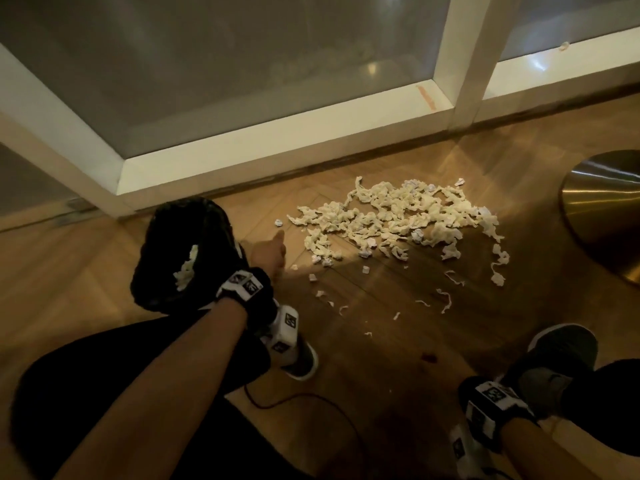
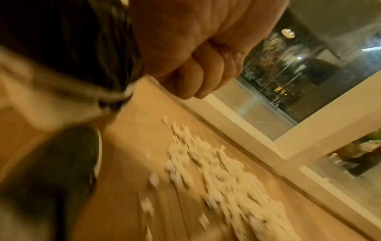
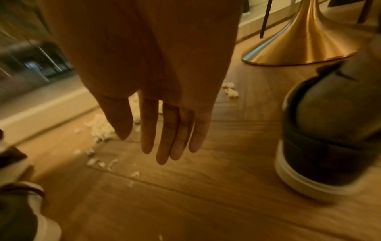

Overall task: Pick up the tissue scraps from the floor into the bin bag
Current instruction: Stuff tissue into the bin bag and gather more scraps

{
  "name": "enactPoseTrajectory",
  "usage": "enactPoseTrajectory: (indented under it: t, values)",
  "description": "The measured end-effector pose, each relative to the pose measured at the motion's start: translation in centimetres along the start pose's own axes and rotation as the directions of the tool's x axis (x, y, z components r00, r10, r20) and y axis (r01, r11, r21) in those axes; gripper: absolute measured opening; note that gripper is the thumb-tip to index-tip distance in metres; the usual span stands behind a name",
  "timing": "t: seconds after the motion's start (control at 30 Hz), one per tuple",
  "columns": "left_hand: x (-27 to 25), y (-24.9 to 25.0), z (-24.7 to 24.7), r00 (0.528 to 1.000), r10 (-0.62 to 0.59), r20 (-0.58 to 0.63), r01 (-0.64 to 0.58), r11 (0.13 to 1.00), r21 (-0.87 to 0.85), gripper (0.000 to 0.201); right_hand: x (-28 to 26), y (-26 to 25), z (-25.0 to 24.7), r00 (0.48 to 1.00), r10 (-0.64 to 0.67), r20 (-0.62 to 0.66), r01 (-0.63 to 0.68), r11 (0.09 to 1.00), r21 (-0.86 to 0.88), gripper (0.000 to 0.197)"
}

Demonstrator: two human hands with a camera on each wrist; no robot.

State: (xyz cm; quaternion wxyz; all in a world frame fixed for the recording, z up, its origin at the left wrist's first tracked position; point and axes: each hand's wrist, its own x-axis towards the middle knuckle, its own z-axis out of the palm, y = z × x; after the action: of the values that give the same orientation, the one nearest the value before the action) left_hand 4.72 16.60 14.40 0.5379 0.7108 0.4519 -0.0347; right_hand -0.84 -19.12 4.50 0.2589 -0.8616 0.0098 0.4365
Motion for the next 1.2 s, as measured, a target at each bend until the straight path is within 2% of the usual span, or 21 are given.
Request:
enactPoseTrajectory:
  t: [0.1, 0.13, 0.2, 0.27, 0.33, 0.43, 0.47, 0.57, 0.63, 0.73, 0.8, 0.87, 0.97, 1.03, 1.07, 1.13, 1.2]
  values:
    - [2.9, 2.6, -7.5, 0.986, 0.127, -0.112, -0.091, 0.955, 0.282, 0.044, 0.7, 2.3, 1.3, 0.998, 0.052, 0.044, -0.051, 0.999, -0.008, 0.033]
    - [3.6, 3.0, -10.0, 0.979, 0.168, -0.114, -0.116, 0.924, 0.365, 0.042, 1.1, 2.8, 1.5, 0.996, 0.068, 0.056, -0.068, 0.998, 0.000, 0.032]
    - [4.6, 3.4, -14.1, 0.977, 0.203, -0.061, -0.144, 0.848, 0.510, 0.039, 1.5, 3.4, 1.5, 0.993, 0.106, 0.060, -0.108, 0.994, 0.032, 0.028]
    - [5.1, 3.2, -17.5, 0.987, 0.159, -0.011, -0.124, 0.807, 0.578, 0.046, 1.8, 3.4, 1.3, 0.993, 0.107, 0.056, -0.109, 0.993, 0.034, 0.013]
    - [5.7, 2.7, -19.6, 0.993, 0.118, -0.002, -0.095, 0.811, 0.578, 0.044, 1.8, 3.2, 1.0, 0.994, 0.099, 0.049, -0.100, 0.995, 0.023, 0.009]
    - [6.6, 1.7, -21.4, 0.994, 0.096, -0.056, -0.058, 0.880, 0.472, 0.020, 1.7, 2.7, 0.9, 0.997, 0.067, 0.027, -0.068, 0.997, 0.032, 0.016]
    - [6.8, 1.4, -21.6, 0.991, 0.097, -0.089, -0.046, 0.891, 0.453, 0.019, 1.5, 2.5, 0.9, 0.998, 0.053, 0.015, -0.054, 0.998, 0.029, 0.017]
    - [7.6, 0.9, -22.1, 0.981, 0.125, -0.145, -0.041, 0.879, 0.475, 0.045, 1.0, 1.8, 0.8, 0.999, 0.052, -0.002, -0.052, 0.998, 0.039, 0.022]
    - [8.1, 0.6, -22.5, 0.983, 0.087, -0.159, -0.001, 0.881, 0.474, 0.063, 1.1, 1.5, 0.8, 0.999, 0.044, -0.005, -0.044, 0.999, 0.023, 0.022]
    - [8.3, 0.5, -22.5, 0.985, 0.058, -0.159, 0.029, 0.867, 0.497, 0.067, 1.0, 1.0, 1.0, 0.999, 0.038, 0.002, -0.038, 0.999, -0.005, 0.014]
    - [7.7, 1.2, -22.1, 0.986, 0.100, -0.133, -0.012, 0.840, 0.542, 0.053, 1.0, 0.9, 1.1, 0.999, 0.047, 0.000, -0.047, 0.999, -0.001, 0.008]
    - [7.2, 2.1, -21.1, 0.991, 0.120, -0.055, -0.077, 0.863, 0.498, 0.030, 1.1, 1.1, 1.2, 0.998, 0.062, 0.001, -0.062, 0.998, 0.022, 0.009]
    - [6.2, 3.1, -19.1, 0.988, 0.121, 0.092, -0.148, 0.901, 0.407, 0.025, 1.2, 1.2, 1.6, 0.996, 0.089, 0.025, -0.090, 0.995, 0.047, 0.007]
    - [5.4, 3.7, -16.8, 0.973, 0.175, 0.149, -0.227, 0.846, 0.482, 0.023, 1.0, 1.1, 1.8, 0.994, 0.103, 0.049, -0.106, 0.992, 0.068, 0.004]
    - [4.7, 4.0, -15.2, 0.960, 0.203, 0.192, -0.278, 0.781, 0.560, 0.022, 0.9, 1.2, 1.7, 0.992, 0.108, 0.064, -0.113, 0.991, 0.078, 0.004]
    - [3.2, 3.9, -11.5, 0.920, 0.218, 0.326, -0.389, 0.603, 0.697, 0.020, 0.9, 1.4, 1.1, 0.991, 0.119, 0.058, -0.124, 0.989, 0.086, 0.011]
    - [2.1, 2.5, -7.3, 0.876, 0.171, 0.451, -0.477, 0.436, 0.763, 0.020, 0.8, 1.6, 0.5, 0.992, 0.126, 0.016, -0.126, 0.989, 0.079, 0.013]
